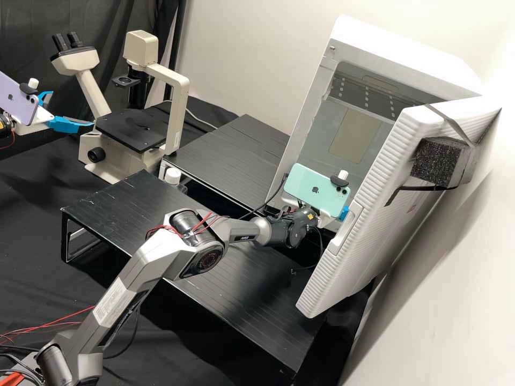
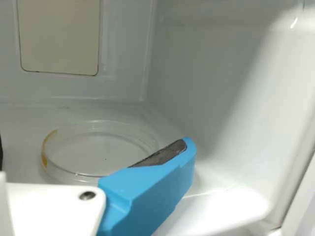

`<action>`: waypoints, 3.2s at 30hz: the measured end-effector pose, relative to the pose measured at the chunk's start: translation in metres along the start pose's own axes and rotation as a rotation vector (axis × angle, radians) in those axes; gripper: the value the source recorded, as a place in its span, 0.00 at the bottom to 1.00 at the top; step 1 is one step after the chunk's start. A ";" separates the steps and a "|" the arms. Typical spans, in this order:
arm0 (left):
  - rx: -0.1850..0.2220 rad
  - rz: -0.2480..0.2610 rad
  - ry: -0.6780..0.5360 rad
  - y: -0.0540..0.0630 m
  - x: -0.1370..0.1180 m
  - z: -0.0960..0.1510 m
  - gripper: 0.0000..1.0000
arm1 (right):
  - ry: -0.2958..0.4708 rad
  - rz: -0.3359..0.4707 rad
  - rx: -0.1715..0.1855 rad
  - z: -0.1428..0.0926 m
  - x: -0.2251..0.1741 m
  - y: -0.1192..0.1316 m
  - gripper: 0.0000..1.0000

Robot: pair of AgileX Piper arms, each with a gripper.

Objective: Take out the petri dish and place it under the microscope.

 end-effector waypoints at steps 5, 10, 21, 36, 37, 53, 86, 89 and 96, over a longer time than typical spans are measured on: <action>0.000 0.000 0.000 0.000 0.000 0.000 1.00 | -0.001 -0.027 0.017 0.002 0.003 -0.003 1.00; 0.000 0.000 0.000 0.000 0.000 0.000 1.00 | 0.003 -0.023 0.011 0.000 0.004 -0.002 1.00; 0.000 0.000 0.000 0.000 0.000 0.000 1.00 | -0.014 -0.023 0.004 0.001 0.007 0.000 1.00; 0.000 0.000 0.000 0.000 0.000 0.000 1.00 | -0.018 -0.018 0.031 0.005 0.012 -0.003 1.00; 0.000 0.000 0.000 0.000 0.000 0.000 1.00 | -0.015 -0.014 0.030 0.004 0.012 -0.002 1.00; 0.000 0.000 0.000 0.000 0.000 0.000 1.00 | -0.012 0.000 0.028 0.008 0.017 0.002 0.00; 0.000 0.000 0.000 0.000 0.000 0.000 1.00 | -0.019 0.003 0.027 0.009 0.019 0.002 0.00; 0.000 0.000 0.000 0.000 0.000 0.000 1.00 | -0.018 0.002 0.027 0.009 0.020 0.002 0.00; 0.000 0.000 0.000 0.000 0.000 0.000 1.00 | -0.018 0.002 0.027 0.009 0.020 0.002 0.00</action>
